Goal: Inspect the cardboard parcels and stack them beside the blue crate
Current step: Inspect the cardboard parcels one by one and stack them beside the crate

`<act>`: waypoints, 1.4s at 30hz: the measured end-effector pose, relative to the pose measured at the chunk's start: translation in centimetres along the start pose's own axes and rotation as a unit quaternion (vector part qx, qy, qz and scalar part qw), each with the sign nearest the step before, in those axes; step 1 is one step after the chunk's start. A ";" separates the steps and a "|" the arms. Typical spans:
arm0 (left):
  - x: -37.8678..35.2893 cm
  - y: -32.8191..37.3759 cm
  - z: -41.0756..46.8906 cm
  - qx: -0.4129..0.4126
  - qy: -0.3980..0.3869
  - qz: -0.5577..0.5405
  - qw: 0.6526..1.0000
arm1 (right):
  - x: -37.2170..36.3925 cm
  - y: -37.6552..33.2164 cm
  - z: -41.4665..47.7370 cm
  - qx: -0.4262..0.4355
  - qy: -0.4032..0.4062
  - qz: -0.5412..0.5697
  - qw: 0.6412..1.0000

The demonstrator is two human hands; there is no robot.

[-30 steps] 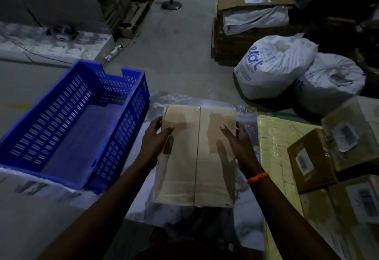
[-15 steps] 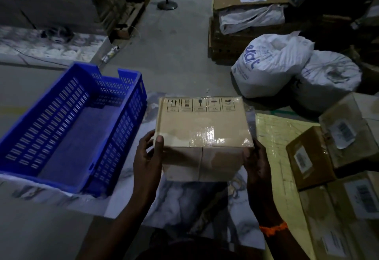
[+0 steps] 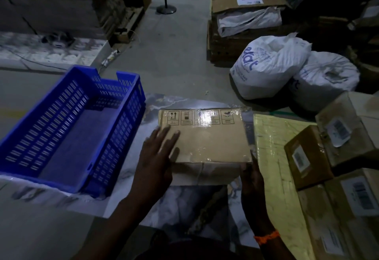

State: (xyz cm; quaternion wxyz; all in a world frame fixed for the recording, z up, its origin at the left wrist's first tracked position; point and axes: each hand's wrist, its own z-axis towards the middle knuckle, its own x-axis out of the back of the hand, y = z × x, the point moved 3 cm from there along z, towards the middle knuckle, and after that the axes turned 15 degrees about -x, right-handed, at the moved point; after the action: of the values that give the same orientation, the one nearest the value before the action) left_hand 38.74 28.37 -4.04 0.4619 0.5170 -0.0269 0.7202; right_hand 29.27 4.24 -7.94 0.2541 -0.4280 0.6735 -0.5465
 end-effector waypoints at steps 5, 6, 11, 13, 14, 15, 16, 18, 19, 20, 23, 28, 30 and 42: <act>1.6 -0.5 0.1 -0.071 -0.093 -0.024 0.993 | -3.2 -2.0 -0.9 0.078 -0.063 -0.063 0.993; 2.3 -0.5 -0.1 -0.057 -0.086 -0.038 0.994 | -4.1 -2.2 -1.2 0.095 -0.076 -0.079 0.990; 5.1 -2.4 -1.4 0.070 -0.028 -0.093 0.993 | -8.2 -3.7 -2.3 0.151 -0.144 -0.089 0.974; 5.8 -2.7 -1.8 0.125 -0.022 -0.098 0.987 | -8.8 -3.5 -1.7 0.146 -0.136 -0.095 0.975; 6.0 -2.8 -1.9 0.149 -0.023 -0.099 0.984 | -8.7 -2.7 -0.8 0.135 -0.111 -0.110 0.978; 6.3 -2.8 -2.0 0.176 -0.024 -0.103 0.979 | -8.6 -1.9 0.3 0.123 -0.077 -0.143 0.979; 6.4 -2.8 -2.0 0.199 -0.024 -0.109 0.974 | -8.3 -0.8 1.6 0.095 -0.046 -0.172 0.979; 6.6 -2.5 -1.8 0.220 -0.031 -0.113 0.968 | -7.3 1.6 4.1 -0.017 -0.016 -0.185 0.982; 6.5 -2.4 -1.7 0.228 -0.041 -0.111 0.967 | -6.7 2.7 5.1 -0.099 -0.010 -0.159 0.982; 6.4 -2.3 -1.6 0.237 -0.050 -0.108 0.964 | -6.0 3.7 5.9 -0.176 -0.019 -0.130 0.976; 6.2 -2.0 -0.8 0.252 -0.065 -0.101 0.960 | -5.3 4.7 6.4 -0.295 -0.096 -0.094 0.946; 7.2 -1.7 0.1 0.265 -0.042 -0.194 0.943 | -4.0 2.6 5.4 -0.184 -0.096 -0.015 0.978; 7.1 -2.8 -0.7 0.262 -0.019 -0.275 0.925 | -2.9 1.0 5.3 -0.174 -0.073 0.022 0.982; 1.4 -5.1 -8.2 0.349 0.050 -0.396 0.848 | 1.0 1.1 2.9 -0.117 -0.042 -0.137 0.983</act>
State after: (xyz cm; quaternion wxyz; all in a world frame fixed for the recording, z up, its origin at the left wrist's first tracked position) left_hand 36.31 36.42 -9.04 0.4977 0.5744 0.4567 0.4624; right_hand 30.80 1.95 -9.69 0.1530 -0.5653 0.6564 -0.4755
